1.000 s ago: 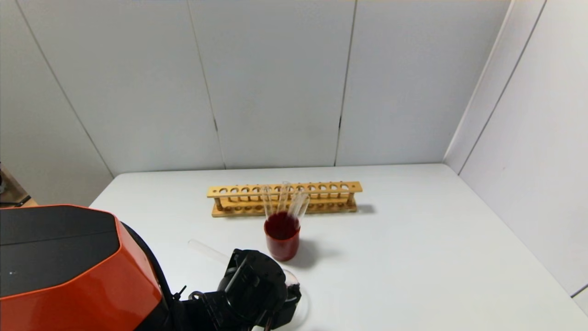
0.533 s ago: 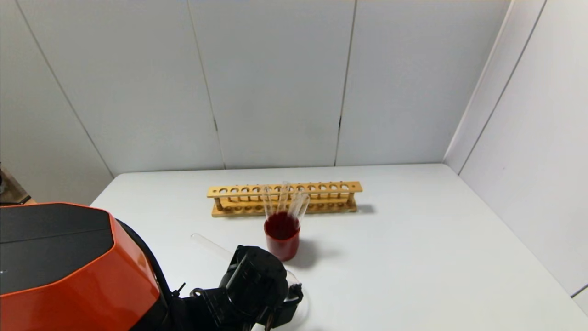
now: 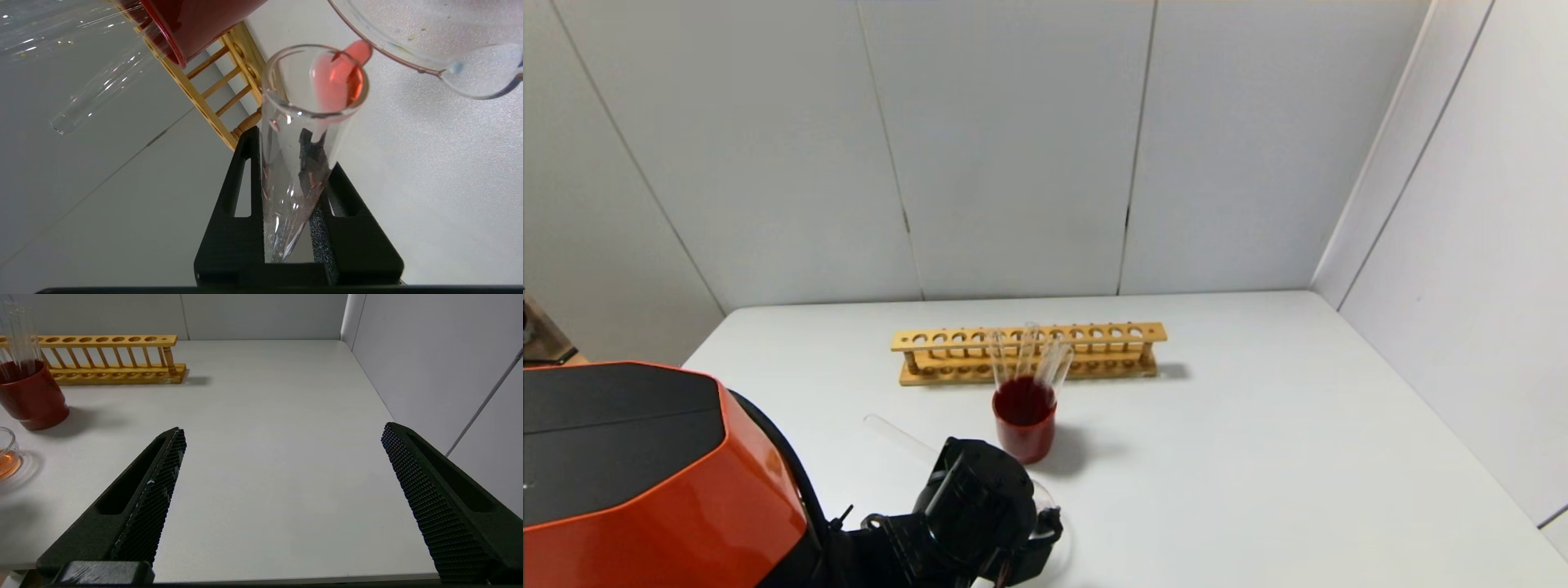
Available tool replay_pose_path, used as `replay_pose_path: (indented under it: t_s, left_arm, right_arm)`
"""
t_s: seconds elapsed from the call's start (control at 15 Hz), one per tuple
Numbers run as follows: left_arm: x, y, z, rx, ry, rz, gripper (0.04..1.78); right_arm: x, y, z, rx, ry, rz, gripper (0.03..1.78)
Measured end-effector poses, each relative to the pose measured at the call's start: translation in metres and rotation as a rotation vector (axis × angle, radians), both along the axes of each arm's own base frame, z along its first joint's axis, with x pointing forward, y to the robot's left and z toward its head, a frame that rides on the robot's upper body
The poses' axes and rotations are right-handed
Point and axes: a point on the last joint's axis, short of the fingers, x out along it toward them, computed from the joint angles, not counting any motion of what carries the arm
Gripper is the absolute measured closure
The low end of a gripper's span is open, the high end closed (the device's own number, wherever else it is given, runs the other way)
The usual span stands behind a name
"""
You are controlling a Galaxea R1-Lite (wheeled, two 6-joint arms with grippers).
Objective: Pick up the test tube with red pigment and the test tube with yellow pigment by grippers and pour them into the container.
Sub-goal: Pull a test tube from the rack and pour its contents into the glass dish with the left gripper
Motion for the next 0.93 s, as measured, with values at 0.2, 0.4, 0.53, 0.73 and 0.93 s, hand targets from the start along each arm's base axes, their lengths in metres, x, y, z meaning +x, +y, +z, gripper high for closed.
replay_pose_path:
  t_s: [0.2, 0.4, 0.53, 0.73, 0.93]
  left_arm:
    - [0.0, 0.0, 0.006, -0.064, -0.016, 0.007, 1.47]
    - [-0.003, 0.003, 0.012, -0.138, -0.016, 0.002, 1.47]
    - [-0.005, 0.005, 0.014, -0.203, -0.033, 0.002, 1.47]
    - [-0.009, 0.01, 0.01, -0.189, -0.033, -0.016, 1.47]
    - [-0.009, 0.015, 0.006, -0.088, -0.024, -0.036, 1.47]
  right_arm:
    - [0.0, 0.0, 0.0, 0.0, 0.0, 0.0, 0.06]
    - [0.0, 0.0, 0.0, 0.0, 0.0, 0.0, 0.06]
    - [0.0, 0.0, 0.0, 0.0, 0.0, 0.0, 0.06]
    - [0.0, 0.0, 0.0, 0.0, 0.0, 0.0, 0.06]
    - [0.0, 0.0, 0.0, 0.0, 0.0, 0.0, 0.06]
